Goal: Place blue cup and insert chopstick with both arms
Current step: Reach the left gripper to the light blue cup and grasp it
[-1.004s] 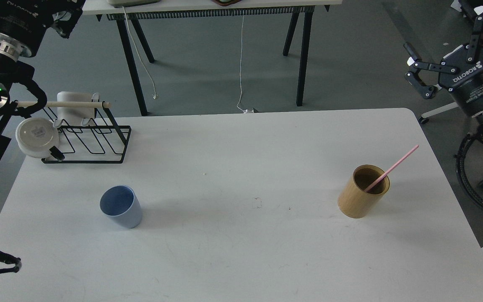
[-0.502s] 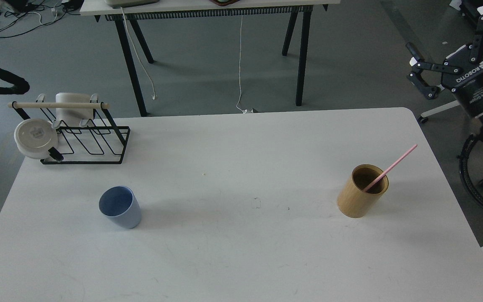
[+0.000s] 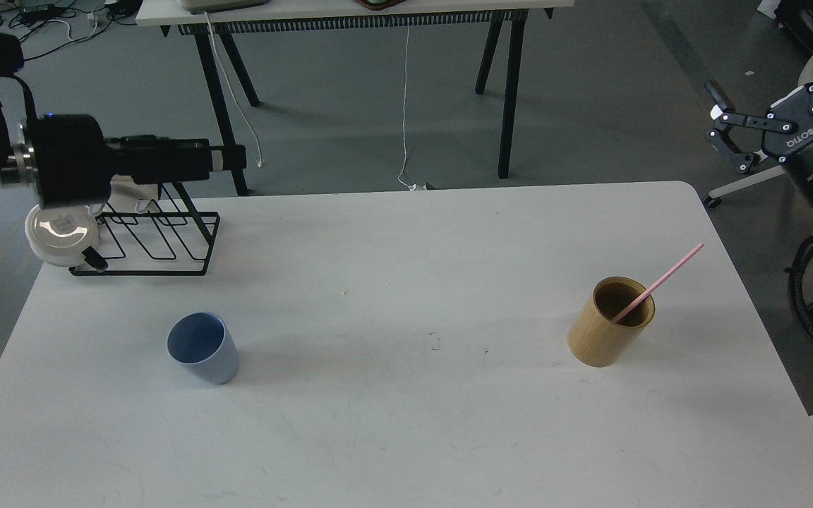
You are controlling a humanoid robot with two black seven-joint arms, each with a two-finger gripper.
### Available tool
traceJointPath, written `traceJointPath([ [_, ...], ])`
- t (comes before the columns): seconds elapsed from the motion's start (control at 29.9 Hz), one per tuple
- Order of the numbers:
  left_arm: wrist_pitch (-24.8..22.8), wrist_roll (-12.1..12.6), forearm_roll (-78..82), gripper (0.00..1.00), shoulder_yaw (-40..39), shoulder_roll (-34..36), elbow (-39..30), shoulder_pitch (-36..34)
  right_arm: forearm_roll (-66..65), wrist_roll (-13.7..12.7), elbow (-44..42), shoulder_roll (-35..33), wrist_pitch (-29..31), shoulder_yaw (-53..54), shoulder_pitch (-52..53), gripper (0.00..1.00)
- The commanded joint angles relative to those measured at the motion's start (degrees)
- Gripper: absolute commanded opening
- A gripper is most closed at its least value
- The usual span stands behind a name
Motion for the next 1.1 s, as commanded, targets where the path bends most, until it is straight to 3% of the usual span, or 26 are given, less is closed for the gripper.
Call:
traceJointPath([
  [0.0, 4.4, 0.0, 8.0, 0.99, 6.7, 3.3, -2.0, 0.7, 0.0, 0.0, -0.9, 0.0, 0.0, 0.0, -0.7, 1.0],
  [0.2, 5.2, 0.0, 12.5, 1.0, 8.8, 2.7, 0.5, 2.6, 0.0, 0.0, -0.9, 0.0, 0.0, 0.1, -2.0, 1.0],
  [0.54, 7.6, 0.0, 12.7, 1.0, 8.9, -5.3, 9.1, 8.0, 0.0, 0.0, -0.9, -0.4, 0.0, 0.2, -2.6, 1.0],
  [1.07, 10.8, 0.0, 14.8, 1.0, 9.0, -9.9, 16.0, 12.4, 0.0, 0.0, -0.8, -0.5, 0.0, 0.2, -3.3, 1.0],
])
